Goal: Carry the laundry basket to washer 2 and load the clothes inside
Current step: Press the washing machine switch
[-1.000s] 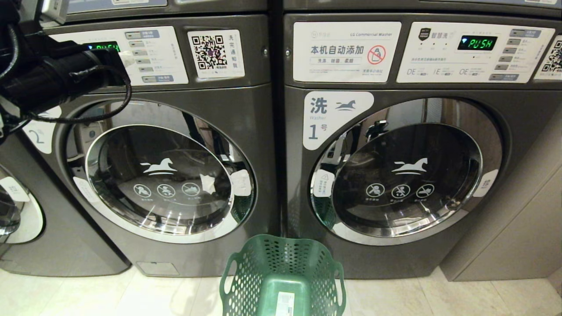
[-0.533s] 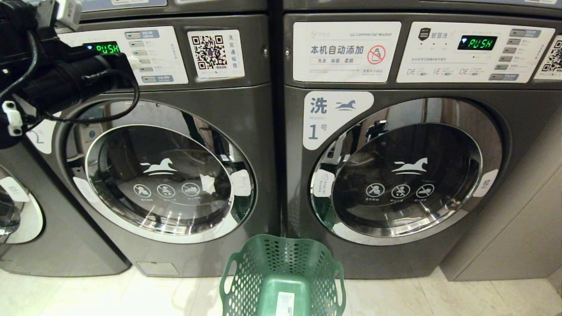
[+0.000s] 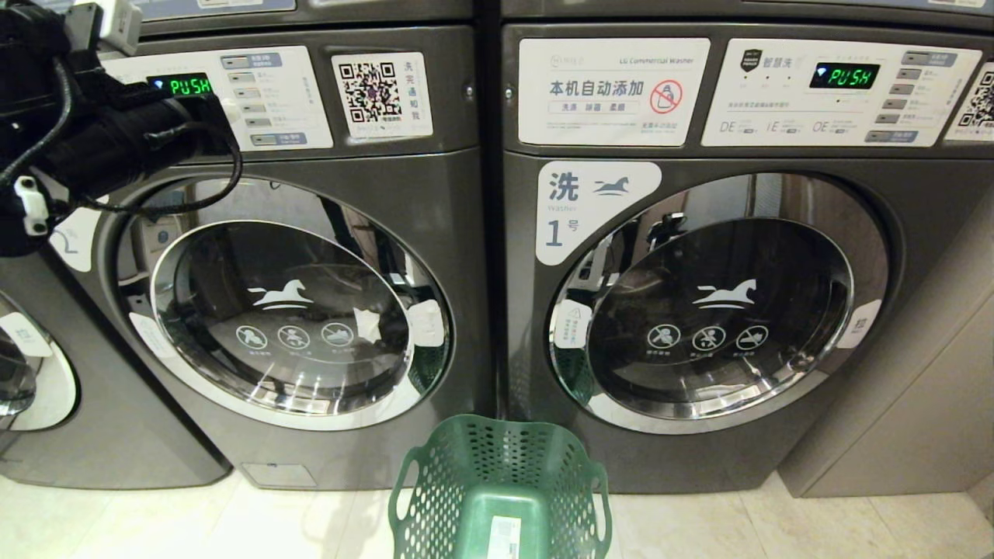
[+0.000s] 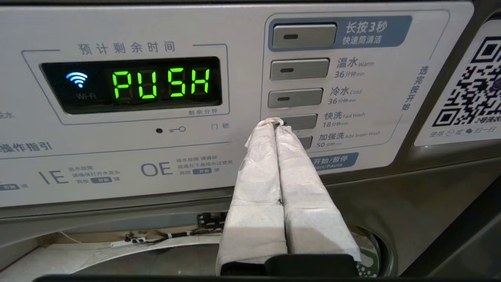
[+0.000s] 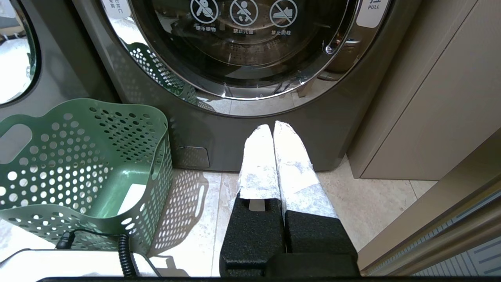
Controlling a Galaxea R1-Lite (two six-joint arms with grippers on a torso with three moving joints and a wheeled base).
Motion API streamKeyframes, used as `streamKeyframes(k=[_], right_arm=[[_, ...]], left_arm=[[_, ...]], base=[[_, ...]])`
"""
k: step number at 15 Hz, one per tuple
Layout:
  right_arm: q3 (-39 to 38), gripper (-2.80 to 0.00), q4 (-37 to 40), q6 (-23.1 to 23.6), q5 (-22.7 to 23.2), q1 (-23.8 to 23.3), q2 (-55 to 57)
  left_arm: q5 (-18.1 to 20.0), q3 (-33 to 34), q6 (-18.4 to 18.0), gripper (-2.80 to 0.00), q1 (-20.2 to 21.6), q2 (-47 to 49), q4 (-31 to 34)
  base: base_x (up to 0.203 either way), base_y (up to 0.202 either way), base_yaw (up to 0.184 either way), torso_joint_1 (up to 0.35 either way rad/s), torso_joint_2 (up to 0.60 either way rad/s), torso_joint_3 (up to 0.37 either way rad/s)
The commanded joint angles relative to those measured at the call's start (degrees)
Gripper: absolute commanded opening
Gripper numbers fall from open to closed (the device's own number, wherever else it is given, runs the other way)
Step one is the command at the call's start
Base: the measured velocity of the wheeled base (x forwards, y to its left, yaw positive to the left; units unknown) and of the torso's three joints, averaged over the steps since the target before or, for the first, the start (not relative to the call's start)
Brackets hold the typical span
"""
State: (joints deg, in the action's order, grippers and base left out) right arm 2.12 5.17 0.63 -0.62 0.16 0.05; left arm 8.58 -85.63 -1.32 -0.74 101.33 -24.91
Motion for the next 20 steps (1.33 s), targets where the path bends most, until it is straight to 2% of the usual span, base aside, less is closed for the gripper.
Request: streamKeyframes(k=[1, 7, 15, 20], right_arm=[[0.0, -2.8, 0.0, 0.0, 0.0, 0.0, 0.0], [0.0, -2.8, 0.0, -0.1, 0.0, 0.0, 0.0], [0.0, -2.8, 0.0, -0.2, 0.0, 0.0, 0.0], [0.0, -2.8, 0.0, -0.2, 0.0, 0.0, 0.0]], left_arm=[[0.1, -0.9, 0.0, -2.8, 0.0, 0.6, -0.1], [0.4, -1.0, 0.0, -2.8, -0.1, 1.3, -0.1], [0.2, -4.9, 0.0, -2.8, -0.7, 3.8, 0.3], [0.0, -2.6, -0.1, -2.8, -1.0, 2.0, 0.4]], base=[[0.0, 0.0, 0.0, 0.0, 0.0, 0.0], [0.0, 0.0, 0.0, 0.0, 0.0, 0.0], [0.0, 0.0, 0.0, 0.0, 0.0, 0.0], [0.0, 0.0, 0.0, 0.0, 0.0, 0.0]])
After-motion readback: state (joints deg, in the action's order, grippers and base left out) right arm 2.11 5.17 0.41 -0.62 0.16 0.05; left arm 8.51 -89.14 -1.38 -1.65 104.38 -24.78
